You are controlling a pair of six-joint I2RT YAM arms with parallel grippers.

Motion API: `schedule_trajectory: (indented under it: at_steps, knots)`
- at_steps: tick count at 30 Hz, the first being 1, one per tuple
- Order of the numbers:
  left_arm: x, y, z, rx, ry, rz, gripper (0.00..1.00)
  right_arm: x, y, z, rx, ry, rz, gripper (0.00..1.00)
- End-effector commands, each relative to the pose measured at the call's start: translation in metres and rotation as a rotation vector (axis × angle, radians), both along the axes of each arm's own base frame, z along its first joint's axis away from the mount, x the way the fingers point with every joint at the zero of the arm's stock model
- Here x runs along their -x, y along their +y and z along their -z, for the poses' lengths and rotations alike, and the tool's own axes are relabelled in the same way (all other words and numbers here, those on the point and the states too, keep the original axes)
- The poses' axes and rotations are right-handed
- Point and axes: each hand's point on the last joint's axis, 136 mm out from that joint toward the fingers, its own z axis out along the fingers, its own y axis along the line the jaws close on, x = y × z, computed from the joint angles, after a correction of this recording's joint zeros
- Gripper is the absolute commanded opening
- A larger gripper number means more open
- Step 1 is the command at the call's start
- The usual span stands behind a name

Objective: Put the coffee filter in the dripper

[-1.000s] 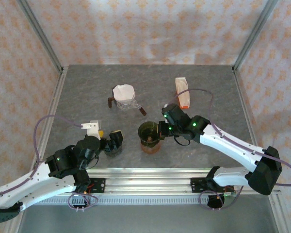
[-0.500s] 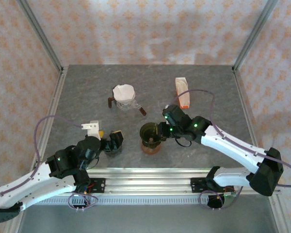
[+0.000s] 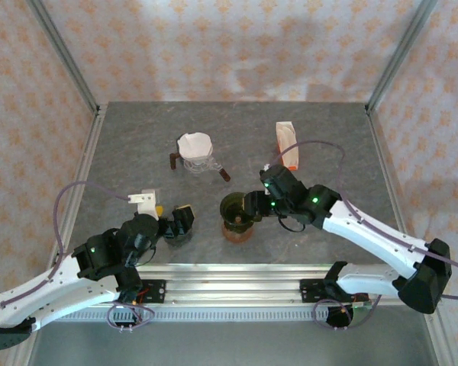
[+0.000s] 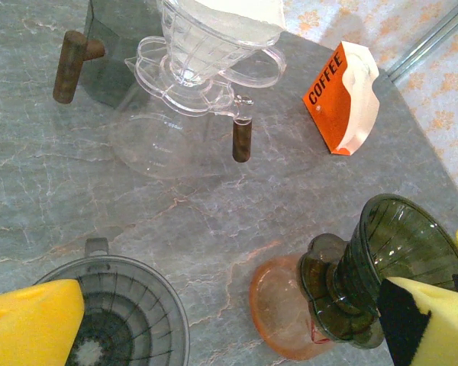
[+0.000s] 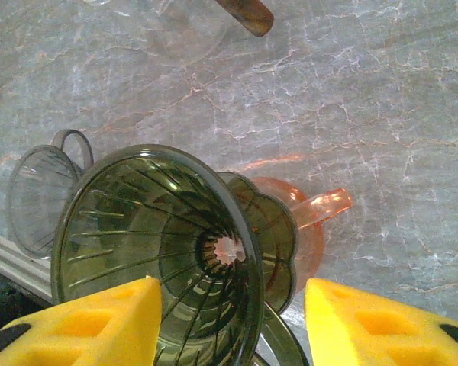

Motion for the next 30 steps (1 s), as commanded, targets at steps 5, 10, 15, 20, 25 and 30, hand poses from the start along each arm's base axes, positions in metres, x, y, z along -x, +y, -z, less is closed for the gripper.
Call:
schedule_trajectory:
  at_steps: [5,10,15,20,25,30]
  knots:
    - [-0.003,0.003,0.001,0.010,-0.011,-0.034,1.00,0.003,0.012,0.005,-0.033,0.016,-0.025,0.47]
    - [-0.003,0.004,0.002,0.006,-0.011,-0.038,1.00,0.002,0.013,0.008,-0.031,0.023,-0.020,0.46]
    - [-0.003,0.004,0.003,0.007,-0.012,-0.040,1.00,0.004,0.013,0.011,-0.032,0.029,-0.019,0.46]
    - [-0.003,0.004,0.003,0.005,-0.011,-0.039,1.00,-0.006,-0.010,0.010,0.052,-0.023,0.063,0.62]
    - [-0.003,0.006,-0.001,0.002,-0.018,-0.043,1.00,-0.021,-0.039,-0.015,0.084,-0.137,0.165,0.68]
    - [-0.004,0.005,-0.002,-0.006,-0.026,-0.037,1.00,-0.057,-0.067,-0.037,0.036,-0.190,0.280,0.69]
